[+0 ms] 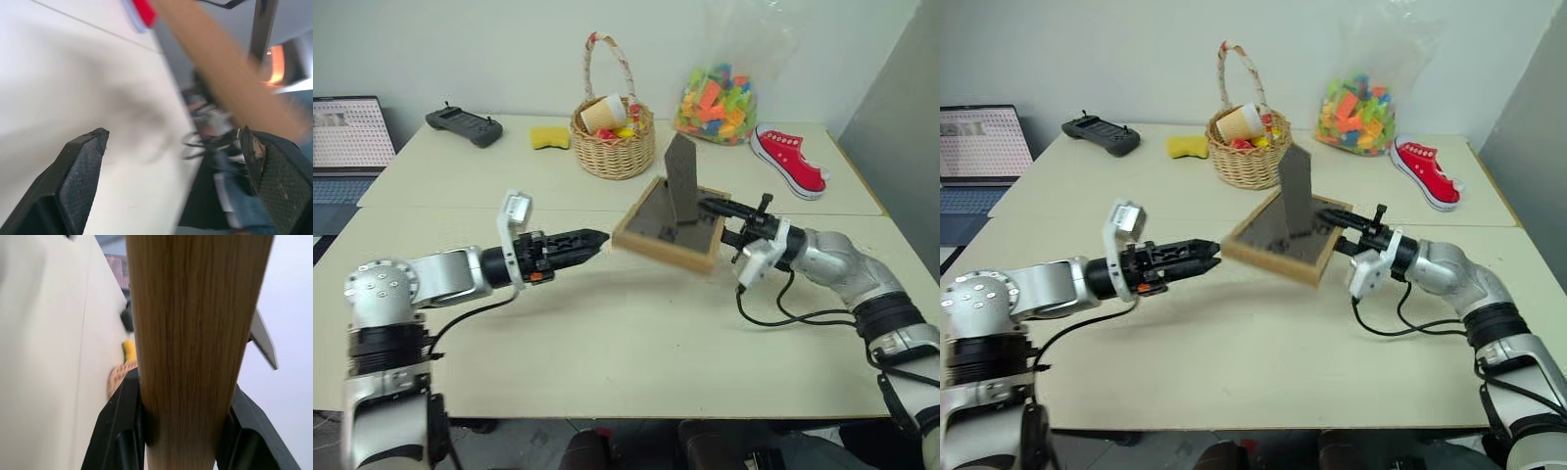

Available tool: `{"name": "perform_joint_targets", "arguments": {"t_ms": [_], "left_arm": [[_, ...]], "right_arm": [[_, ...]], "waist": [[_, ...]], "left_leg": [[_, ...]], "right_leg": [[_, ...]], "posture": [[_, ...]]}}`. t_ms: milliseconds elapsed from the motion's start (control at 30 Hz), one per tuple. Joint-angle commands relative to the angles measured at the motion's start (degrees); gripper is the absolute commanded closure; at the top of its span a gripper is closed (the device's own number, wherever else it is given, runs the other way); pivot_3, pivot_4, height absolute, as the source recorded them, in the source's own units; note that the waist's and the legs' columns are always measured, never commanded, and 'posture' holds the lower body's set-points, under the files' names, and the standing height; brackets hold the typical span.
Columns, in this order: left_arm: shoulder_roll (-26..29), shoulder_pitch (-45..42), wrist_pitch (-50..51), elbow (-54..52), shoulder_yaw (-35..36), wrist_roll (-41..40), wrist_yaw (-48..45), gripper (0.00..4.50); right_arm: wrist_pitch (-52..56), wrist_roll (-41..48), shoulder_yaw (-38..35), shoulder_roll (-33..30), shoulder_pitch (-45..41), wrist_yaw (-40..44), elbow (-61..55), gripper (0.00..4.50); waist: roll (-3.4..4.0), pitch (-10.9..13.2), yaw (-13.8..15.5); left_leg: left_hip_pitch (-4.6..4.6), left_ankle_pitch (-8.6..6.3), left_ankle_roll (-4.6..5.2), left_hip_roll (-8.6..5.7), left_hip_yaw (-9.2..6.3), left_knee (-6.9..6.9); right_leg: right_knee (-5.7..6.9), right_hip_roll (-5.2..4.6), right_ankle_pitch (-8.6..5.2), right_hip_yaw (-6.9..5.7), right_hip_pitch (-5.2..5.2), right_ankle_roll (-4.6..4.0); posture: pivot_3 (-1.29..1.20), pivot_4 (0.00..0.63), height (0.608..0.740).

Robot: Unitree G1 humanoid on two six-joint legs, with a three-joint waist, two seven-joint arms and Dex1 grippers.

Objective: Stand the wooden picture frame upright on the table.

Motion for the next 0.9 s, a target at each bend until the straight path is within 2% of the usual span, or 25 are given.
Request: {"name": "perform_joint_targets", "arguments": {"t_ms": [33,133,200,267,467,700,733,800,900], "left_arm": [[2.85,3.19,-9.32,-12.79,-0.40,10.21,-5.63,0.00],[3.08,7.41,-16.37,-20.08,-0.61,17.00,-8.31,0.00],[1.86,9.52,-18.90,-23.18,-0.06,18.51,-8.60,0.00],[1.61,12.39,-20.79,-26.22,-0.44,20.26,-9.81,0.00],[1.29,21.27,-26.24,-30.74,-3.16,27.89,-12.22,0.00],[-1.27,22.93,-27.39,-30.84,-3.44,29.49,-11.64,0.00],[-1.20,22.55,-27.53,-30.42,-3.60,29.85,-11.90,0.00],[-0.90,21.30,-27.87,-29.08,-3.94,30.65,-12.78,0.00],[-0.68,19.79,-28.29,-27.26,-4.46,31.94,-14.18,0.00]], "right_arm": [[29.05,23.52,-2.27,4.50,0.65,16.27,-9.93,3.18],[54.10,36.85,-4.87,8.50,-0.89,22.77,-11.64,3.18],[62.27,39.91,-5.75,10.38,-2.17,26.84,-9.76,3.18],[65.87,39.36,-5.78,12.53,-3.43,30.13,-5.56,3.18],[66.22,33.74,-5.21,17.68,-5.63,37.08,6.88,3.18],[71.82,33.92,-10.13,20.32,-6.36,37.36,8.86,3.18],[71.99,33.72,-10.78,20.52,-6.23,36.98,8.62,2.50],[71.39,32.55,-11.40,20.29,-5.48,36.69,7.58,2.27],[70.58,30.72,-11.49,19.44,-4.12,37.15,5.82,1.47]], "waist": [[0.09,0.05,0.16],[0.16,0.10,0.78],[0.17,0.10,1.02],[0.16,0.10,1.20],[0.16,0.10,1.54],[0.16,0.10,1.53],[0.16,0.10,1.50],[0.16,0.10,1.46],[0.16,0.10,1.50]], "left_leg": [[0.00,0.00,0.00,0.08,-0.07,0.00],[-0.02,0.03,0.02,-0.02,-0.05,0.01],[-0.02,0.02,0.03,-0.06,-0.03,0.02],[-0.03,0.00,0.07,-0.11,-0.02,0.02],[-0.04,-0.14,0.30,-0.27,0.13,0.01],[-0.04,-0.14,0.31,-0.19,0.07,0.00],[-0.04,-0.14,0.31,-0.19,0.08,0.00],[-0.04,-0.14,0.31,-0.18,0.08,0.00],[-0.05,-0.14,0.31,-0.18,0.06,0.00]], "right_leg": [[0.01,-0.06,-0.01,-0.04,0.00,-0.01],[0.04,-0.20,-0.02,-0.12,-0.01,-0.02],[0.01,-0.20,-0.02,-0.11,0.00,-0.03],[-0.02,-0.20,-0.02,-0.11,-0.01,-0.03],[-0.13,0.15,-0.03,-0.10,-0.03,-0.03],[-0.06,0.26,-0.02,-0.09,-0.06,-0.03],[-0.06,0.26,-0.02,-0.08,-0.06,-0.03],[-0.06,0.27,-0.02,-0.08,-0.06,-0.03],[-0.06,0.29,-0.02,-0.11,-0.06,-0.03]], "posture": [[0.00,0.150,0.740],[0.00,0.150,0.740],[0.00,0.150,0.740],[0.00,0.150,0.740],[0.00,0.150,0.740],[0.00,0.150,0.740],[0.00,0.150,0.740],[0.00,0.150,0.740],[0.00,0.150,0.740]]}}
